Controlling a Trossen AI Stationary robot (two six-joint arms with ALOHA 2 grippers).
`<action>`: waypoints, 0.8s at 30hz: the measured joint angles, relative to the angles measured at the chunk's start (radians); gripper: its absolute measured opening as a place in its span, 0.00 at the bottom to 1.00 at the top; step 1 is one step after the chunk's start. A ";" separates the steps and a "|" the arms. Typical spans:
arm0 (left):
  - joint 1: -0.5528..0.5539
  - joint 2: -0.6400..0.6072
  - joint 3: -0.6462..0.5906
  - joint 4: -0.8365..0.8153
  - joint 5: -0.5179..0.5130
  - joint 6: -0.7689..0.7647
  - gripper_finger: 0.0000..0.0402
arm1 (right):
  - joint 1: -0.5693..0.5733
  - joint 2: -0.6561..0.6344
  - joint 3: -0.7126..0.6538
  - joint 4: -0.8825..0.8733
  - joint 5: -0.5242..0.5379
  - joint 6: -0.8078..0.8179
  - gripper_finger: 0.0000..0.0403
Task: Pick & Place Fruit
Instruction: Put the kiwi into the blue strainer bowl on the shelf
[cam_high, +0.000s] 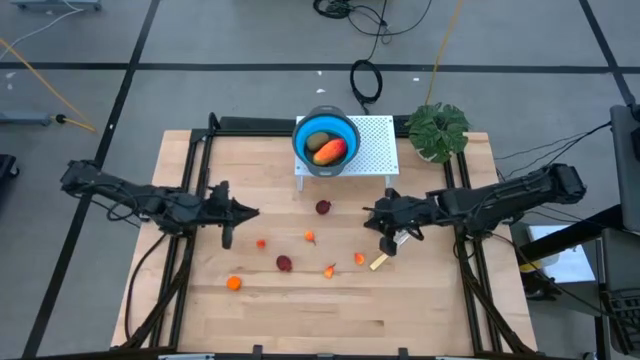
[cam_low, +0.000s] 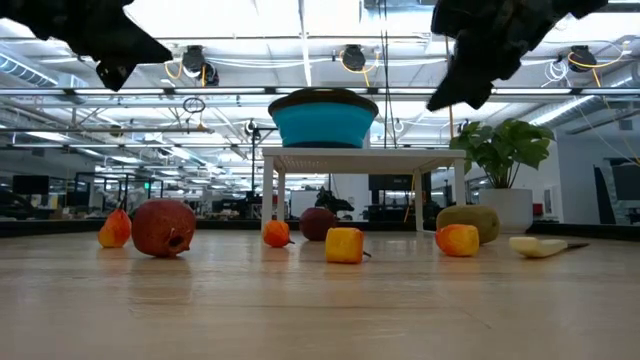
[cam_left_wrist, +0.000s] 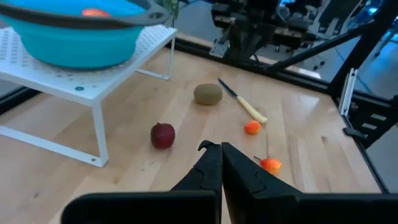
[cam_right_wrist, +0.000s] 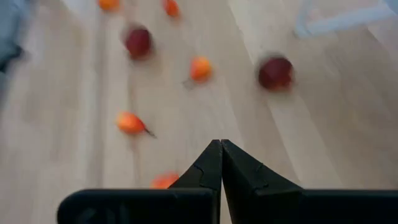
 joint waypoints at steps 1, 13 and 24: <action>0.000 -0.024 -0.015 -0.002 0.000 0.006 0.01 | 0.000 0.013 0.023 -0.043 0.017 0.010 0.00; 0.000 -0.177 -0.065 -0.083 0.001 0.072 0.02 | -0.014 0.122 0.123 -0.224 0.038 0.085 0.00; 0.000 -0.188 -0.064 -0.144 0.029 0.107 0.05 | -0.056 0.132 0.122 -0.221 0.029 0.179 0.14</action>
